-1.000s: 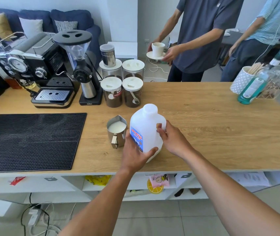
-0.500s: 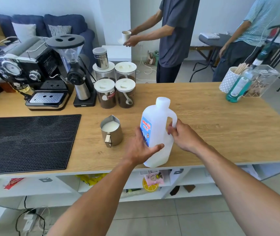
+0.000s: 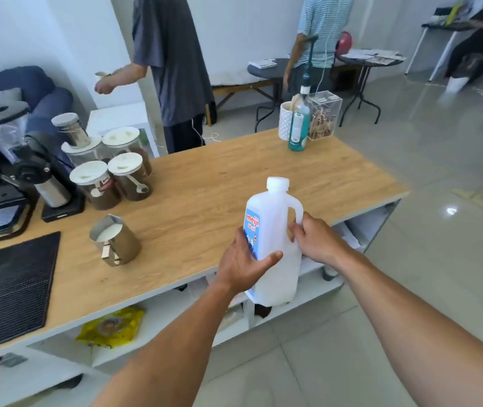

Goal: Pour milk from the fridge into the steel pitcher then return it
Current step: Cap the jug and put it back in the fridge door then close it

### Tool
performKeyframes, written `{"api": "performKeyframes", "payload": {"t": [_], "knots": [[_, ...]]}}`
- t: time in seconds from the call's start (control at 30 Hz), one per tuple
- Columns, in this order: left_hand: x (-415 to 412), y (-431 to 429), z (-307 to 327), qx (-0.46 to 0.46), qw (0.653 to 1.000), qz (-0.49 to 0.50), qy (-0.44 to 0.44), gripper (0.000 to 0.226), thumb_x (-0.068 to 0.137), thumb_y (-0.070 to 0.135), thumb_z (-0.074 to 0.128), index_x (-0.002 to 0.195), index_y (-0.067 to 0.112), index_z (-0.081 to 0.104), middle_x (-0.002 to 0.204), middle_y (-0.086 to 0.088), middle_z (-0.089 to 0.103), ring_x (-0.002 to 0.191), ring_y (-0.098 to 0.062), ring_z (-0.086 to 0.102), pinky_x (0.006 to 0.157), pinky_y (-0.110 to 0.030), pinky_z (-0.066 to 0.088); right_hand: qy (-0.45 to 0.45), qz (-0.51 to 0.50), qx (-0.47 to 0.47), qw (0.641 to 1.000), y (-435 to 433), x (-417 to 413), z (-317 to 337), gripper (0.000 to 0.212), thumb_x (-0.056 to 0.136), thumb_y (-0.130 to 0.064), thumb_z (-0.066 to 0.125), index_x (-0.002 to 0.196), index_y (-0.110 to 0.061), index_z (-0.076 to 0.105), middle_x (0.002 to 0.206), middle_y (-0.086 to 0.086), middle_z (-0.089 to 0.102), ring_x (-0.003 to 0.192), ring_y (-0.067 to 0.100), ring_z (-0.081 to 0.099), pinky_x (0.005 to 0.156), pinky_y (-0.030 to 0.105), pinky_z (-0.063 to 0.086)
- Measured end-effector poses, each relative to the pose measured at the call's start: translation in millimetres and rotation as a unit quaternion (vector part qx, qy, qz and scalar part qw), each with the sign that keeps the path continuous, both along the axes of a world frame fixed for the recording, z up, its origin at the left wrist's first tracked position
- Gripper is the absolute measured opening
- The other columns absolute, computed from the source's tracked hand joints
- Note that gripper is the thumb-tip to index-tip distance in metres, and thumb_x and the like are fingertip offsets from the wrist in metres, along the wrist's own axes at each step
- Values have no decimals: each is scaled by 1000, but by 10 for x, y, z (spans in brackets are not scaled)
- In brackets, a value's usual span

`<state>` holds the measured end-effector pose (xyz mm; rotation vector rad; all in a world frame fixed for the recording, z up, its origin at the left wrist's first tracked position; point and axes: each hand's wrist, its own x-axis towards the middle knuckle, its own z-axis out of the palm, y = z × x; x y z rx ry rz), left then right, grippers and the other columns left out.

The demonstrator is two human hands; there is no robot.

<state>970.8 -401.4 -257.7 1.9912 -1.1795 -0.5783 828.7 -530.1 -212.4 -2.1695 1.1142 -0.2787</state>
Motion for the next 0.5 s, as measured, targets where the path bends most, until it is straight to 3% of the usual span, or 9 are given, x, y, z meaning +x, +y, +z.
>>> {"api": "performKeyframes", "payload": {"t": [0.07,0.2,0.3,0.5], "knots": [[-290,-81,-7,4,999,-35,-2,76,68,73,67,121,28,35,112,10,57,98,-13,60,72,-28,48,0,-27,8,1000,-6,-377,-39,30,99,-39,35,93,-17,54,84,-1,64,75,19,61,66,35,47],[-906,-294,-29,23,995,-102,-11,77,70,73,69,122,29,32,114,11,57,100,-14,61,82,-38,55,1,-82,-1,997,8,-1167,-65,27,99,-37,35,95,-18,55,85,-3,67,79,18,63,74,36,51],[-1533,-472,-33,31,985,-167,-19,81,69,74,69,125,26,34,116,11,55,103,-15,59,87,-39,53,1,-155,1,988,60,-1902,-100,29,100,-37,33,95,-18,55,87,-2,68,80,21,63,72,34,49],[-2747,-652,-59,39,956,-289,15,84,68,69,76,127,26,36,119,13,56,109,-15,60,93,-42,53,-5,-280,26,960,350,-3280,-183,30,97,-40,34,101,-21,56,94,-1,69,84,20,65,81,40,54]]}}
